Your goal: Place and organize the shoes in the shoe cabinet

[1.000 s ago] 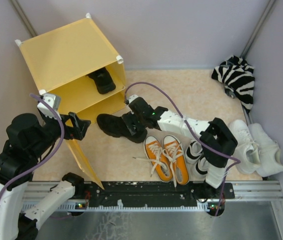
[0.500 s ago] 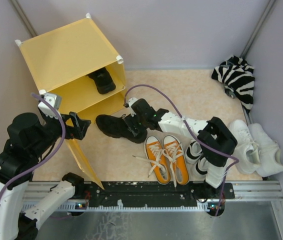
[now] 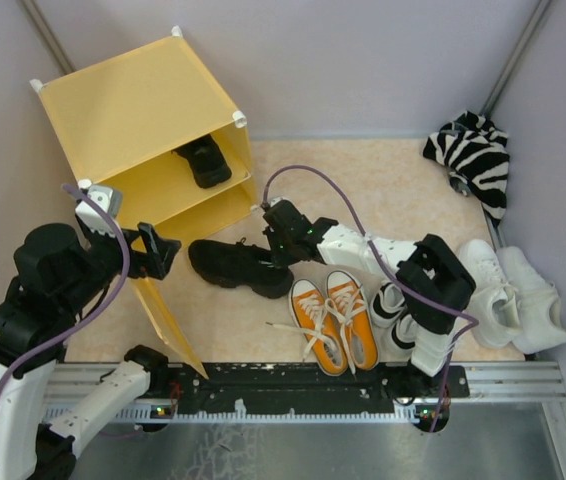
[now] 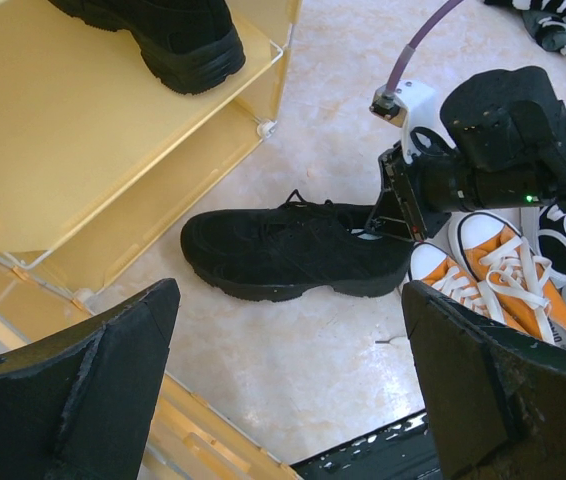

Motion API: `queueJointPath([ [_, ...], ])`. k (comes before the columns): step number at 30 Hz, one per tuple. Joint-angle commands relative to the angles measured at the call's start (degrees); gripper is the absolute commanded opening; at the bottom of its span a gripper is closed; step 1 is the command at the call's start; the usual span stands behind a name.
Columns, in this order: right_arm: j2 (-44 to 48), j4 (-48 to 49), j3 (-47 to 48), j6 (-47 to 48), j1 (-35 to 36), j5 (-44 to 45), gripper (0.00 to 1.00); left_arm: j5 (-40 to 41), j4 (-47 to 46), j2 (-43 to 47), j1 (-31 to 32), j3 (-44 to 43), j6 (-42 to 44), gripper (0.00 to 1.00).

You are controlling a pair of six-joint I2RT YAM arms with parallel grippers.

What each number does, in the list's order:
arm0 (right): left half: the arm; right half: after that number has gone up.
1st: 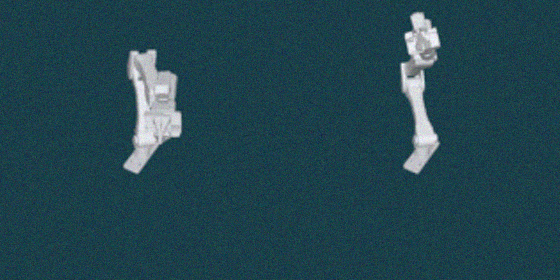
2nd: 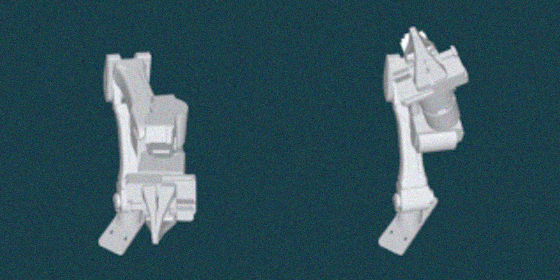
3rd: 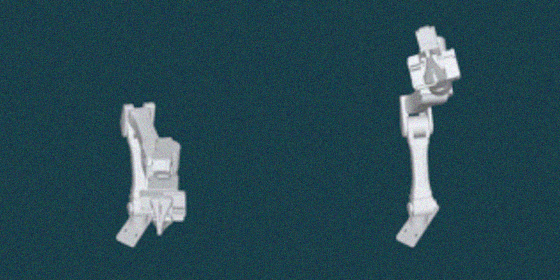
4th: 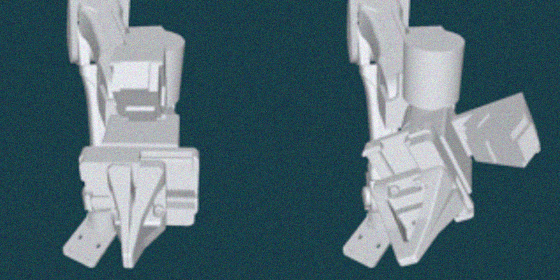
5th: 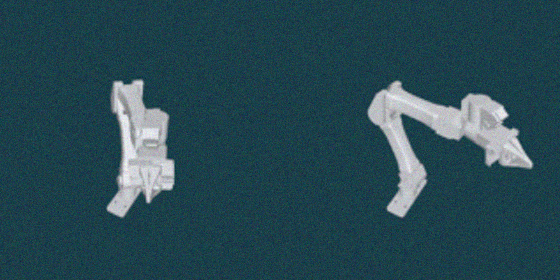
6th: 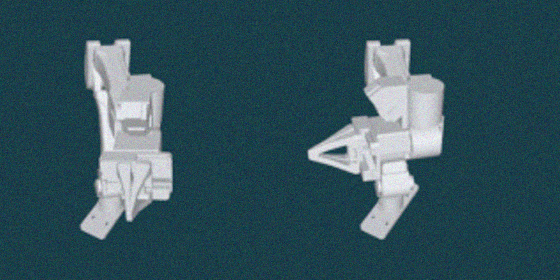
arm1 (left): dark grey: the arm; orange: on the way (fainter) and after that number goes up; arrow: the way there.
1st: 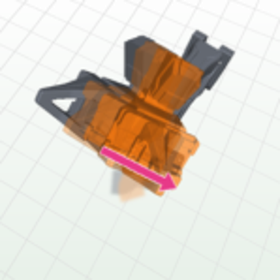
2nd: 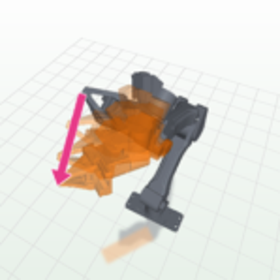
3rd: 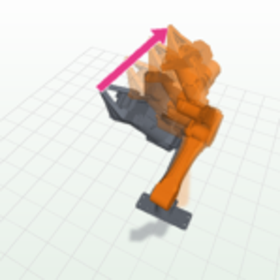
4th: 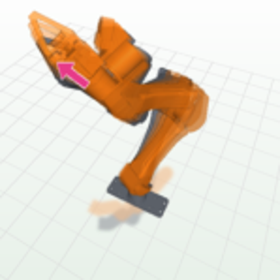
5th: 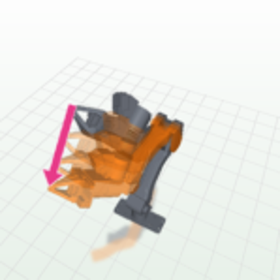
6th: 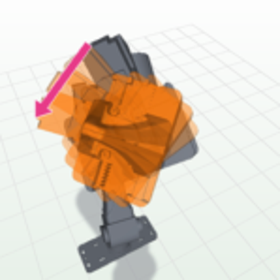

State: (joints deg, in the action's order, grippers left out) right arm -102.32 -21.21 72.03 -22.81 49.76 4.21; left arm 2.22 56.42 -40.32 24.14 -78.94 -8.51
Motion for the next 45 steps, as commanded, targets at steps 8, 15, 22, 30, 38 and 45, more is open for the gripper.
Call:
queueJointPath([
  [8, 8.18, 9.24, 0.08, -34.02, 2.48, -2.12, 0.00, 0.51, 4.41, 2.88, 0.10, -2.48, -2.25, 0.99],
  [15, 5.96, 15.31, -8.16, -43.33, 9.23, 13.46, 0.25, -0.07, 4.38, 4.35, 0.08, -1.26, -2.76, 0.99],
  [22, 3.67, 7.65, -2.35, -31.62, 9.83, 16.19, 0.64, 0.33, 4.47, 5.05, 0.09, -0.49, -1.99, 0.99],
  [30, 6.09, 14.36, -2.09, 1.37, 9.94, 1.94, 0.76, 0.76, 3.76, 5.07, 0.12, 0.24, -1.51, 0.99],
  [38, 15.72, 6.66, -5.16, 19.00, 10.38, -0.29, 0.80, 1.59, 3.61, 5.12, 0.09, 0.71, -0.92, 0.99],
  [45, 23.48, 7.73, -7.94, 20.52, 10.36, -2.93, 0.80, 0.34, 1.89, 4.13, 0.07, 1.40, -0.72, 0.99],
])
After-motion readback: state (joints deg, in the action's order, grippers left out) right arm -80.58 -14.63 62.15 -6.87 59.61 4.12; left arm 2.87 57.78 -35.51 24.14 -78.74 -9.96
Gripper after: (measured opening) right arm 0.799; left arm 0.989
